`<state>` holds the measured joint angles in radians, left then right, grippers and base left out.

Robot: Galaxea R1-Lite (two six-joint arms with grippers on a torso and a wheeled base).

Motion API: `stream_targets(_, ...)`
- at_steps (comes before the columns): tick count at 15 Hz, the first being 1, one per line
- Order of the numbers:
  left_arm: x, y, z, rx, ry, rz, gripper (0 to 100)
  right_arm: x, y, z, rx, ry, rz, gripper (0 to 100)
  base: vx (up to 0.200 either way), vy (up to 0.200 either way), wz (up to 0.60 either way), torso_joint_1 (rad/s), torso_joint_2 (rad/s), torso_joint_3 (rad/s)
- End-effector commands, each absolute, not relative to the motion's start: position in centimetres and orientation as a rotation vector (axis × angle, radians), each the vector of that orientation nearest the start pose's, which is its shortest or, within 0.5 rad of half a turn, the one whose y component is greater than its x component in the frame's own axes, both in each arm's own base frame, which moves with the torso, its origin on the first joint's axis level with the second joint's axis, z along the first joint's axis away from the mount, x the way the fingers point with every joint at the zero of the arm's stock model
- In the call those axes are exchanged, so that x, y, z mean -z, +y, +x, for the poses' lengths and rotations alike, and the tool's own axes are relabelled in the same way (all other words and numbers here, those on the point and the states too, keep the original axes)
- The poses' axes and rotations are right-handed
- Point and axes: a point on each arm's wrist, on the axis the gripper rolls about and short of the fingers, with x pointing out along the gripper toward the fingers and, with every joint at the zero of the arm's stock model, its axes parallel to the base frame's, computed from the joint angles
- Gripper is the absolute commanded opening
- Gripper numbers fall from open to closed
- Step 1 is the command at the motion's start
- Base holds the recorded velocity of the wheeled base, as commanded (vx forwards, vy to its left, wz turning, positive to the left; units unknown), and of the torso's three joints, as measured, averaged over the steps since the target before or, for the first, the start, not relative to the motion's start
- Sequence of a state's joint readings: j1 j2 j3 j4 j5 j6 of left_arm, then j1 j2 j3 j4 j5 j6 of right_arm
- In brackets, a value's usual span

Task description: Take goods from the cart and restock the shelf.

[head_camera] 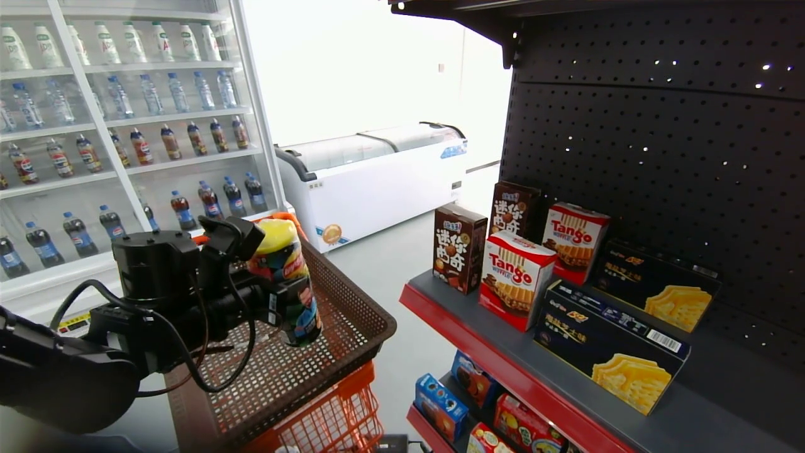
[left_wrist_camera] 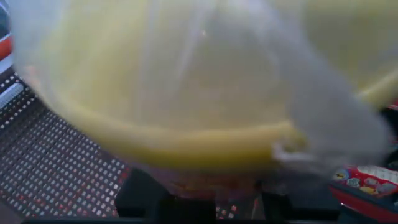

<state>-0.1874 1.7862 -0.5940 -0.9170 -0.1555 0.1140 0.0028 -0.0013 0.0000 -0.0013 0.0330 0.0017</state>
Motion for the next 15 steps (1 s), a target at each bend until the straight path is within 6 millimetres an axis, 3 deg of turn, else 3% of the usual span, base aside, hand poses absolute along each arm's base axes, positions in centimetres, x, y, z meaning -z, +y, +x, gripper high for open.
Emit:
stream_targets(1, -15.5, -6.1, 28.3, 0.378, 0.176, 0.115, 0, -7.6, 0.1, -2.3, -0.037, -0.002, 0.002, 100, 0.0, 0.0, 0.0, 0.0, 0.0, 0.0)
stream_targets(7, -18.9, -8.3, 25.1, 0.66, 0.143, 0.101, 0, -7.6, 0.1, -2.3, -0.037, -0.002, 0.002, 100, 0.0, 0.0, 0.0, 0.0, 0.0, 0.0)
stream_targets(10, -19.7, -9.3, 25.0, 0.765, 0.109, 0.09, 0, -7.6, 0.1, -2.3, -0.037, -0.002, 0.002, 100, 0.0, 0.0, 0.0, 0.0, 0.0, 0.0)
stream_targets(15, -21.0, -10.1, 25.1, 0.791, 0.075, 0.058, 0, -7.6, 0.1, -2.3, -0.037, -0.002, 0.002, 100, 0.0, 0.0, 0.0, 0.0, 0.0, 0.0)
